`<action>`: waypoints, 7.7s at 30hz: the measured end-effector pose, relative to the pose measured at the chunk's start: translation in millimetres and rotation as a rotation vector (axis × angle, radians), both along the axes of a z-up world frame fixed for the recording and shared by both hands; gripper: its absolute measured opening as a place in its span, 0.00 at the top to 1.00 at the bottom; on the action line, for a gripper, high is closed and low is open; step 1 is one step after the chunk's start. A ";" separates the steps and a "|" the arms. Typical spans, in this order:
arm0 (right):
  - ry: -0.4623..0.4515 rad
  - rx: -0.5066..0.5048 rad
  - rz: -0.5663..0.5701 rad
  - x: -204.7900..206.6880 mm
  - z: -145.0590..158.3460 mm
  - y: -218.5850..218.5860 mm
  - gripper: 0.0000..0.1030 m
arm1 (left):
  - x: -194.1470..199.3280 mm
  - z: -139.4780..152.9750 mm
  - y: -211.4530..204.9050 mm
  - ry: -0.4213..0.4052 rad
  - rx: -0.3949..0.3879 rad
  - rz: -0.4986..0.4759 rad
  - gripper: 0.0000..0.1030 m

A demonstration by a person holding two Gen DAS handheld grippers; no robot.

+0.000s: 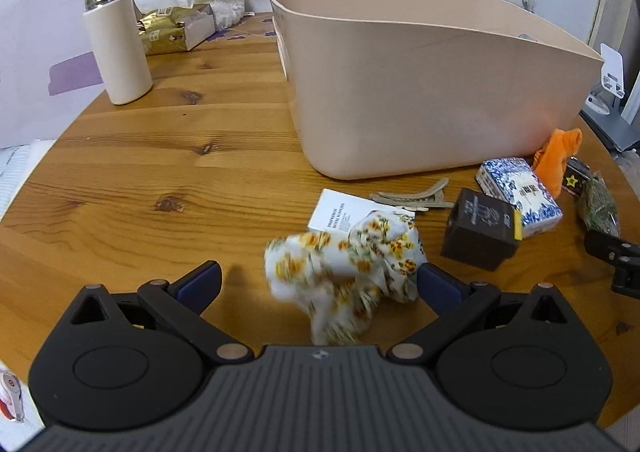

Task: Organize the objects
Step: 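Move the left tool to the floral scrunchie while the right tool approaches the green herb bag, then close the left tool on the scrunchie while the right tool grasps the herb bag, then lift both held items over the beige bin and open both tools, then move the left tool to the white medicine box while the right tool approaches the blue-and-white box, then grasp the white box with the left tool while the right tool grasps the patterned box, then carry both boxes over the bin and open both tools to drop them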

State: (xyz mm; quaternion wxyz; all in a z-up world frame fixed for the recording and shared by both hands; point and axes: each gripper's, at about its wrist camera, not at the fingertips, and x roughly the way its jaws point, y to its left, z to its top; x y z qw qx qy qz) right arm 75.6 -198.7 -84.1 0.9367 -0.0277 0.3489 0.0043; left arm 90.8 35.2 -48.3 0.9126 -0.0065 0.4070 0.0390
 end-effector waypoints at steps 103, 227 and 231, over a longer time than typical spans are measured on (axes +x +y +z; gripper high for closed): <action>-0.116 -0.010 0.086 -37.6 80.5 40.5 0.09 | 10.2 72.2 13.4 -0.102 0.057 -0.220 0.07; -0.171 0.010 0.169 73.7 89.9 65.5 0.40 | 118.7 78.3 -15.4 -0.139 -0.003 -0.292 0.19; -0.207 -0.003 0.163 55.2 102.3 55.5 0.32 | 105.6 88.4 -12.1 -0.161 -0.001 -0.281 0.15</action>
